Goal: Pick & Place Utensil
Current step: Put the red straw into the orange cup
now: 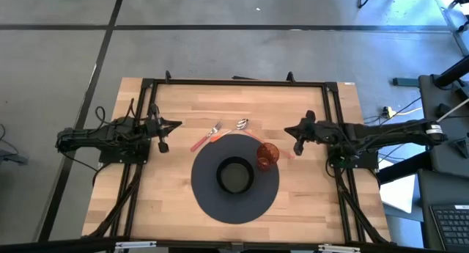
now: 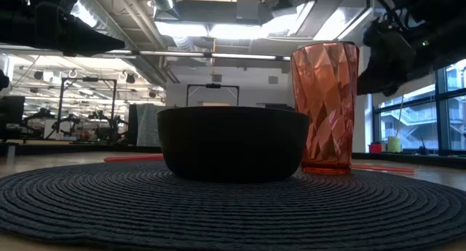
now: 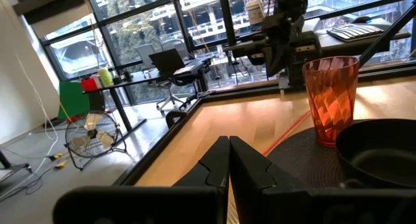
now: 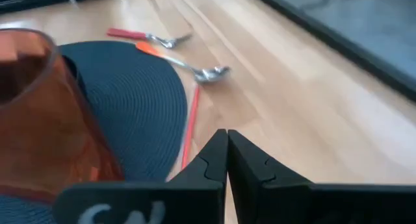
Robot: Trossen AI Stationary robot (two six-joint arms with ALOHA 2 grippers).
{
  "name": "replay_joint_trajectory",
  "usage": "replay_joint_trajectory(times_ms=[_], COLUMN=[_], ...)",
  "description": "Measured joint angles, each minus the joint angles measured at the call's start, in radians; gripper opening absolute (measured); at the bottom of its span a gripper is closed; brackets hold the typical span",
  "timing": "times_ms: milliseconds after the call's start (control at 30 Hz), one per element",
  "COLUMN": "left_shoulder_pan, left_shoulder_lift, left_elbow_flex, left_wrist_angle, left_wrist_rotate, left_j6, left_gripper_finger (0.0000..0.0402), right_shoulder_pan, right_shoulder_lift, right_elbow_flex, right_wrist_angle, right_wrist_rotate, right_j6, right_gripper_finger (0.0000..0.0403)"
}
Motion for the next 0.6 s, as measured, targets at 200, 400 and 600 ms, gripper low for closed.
replay_joint_trajectory(times_ms=[200,400,600], left_shoulder_pan=[0.0,0.0,0.0], left_shoulder_lift=[0.0,0.0,0.0], left_elbow_flex=[0.0,0.0,0.0], left_wrist_angle=[0.001,0.007,0.024], left_wrist_rotate=[0.001,0.001,0.001], left_j6=[0.0,0.0,-0.003], left_gripper_finger=[0.0004,0.0004,0.0004], right_shoulder_pan=[0.007,-0.006,-0.004], right_shoulder_lift=[0.004,0.077,0.231], right_elbow_flex=[0.022,0.093,0.2], right_wrist_angle=[-0.073,-0.298,-0.36], right_wrist_rotate=[-0.042,-0.112,-0.215], right_j6=[0.066,0.212,0.182], right_gripper_finger=[0.0012,0.0012,0.0013])
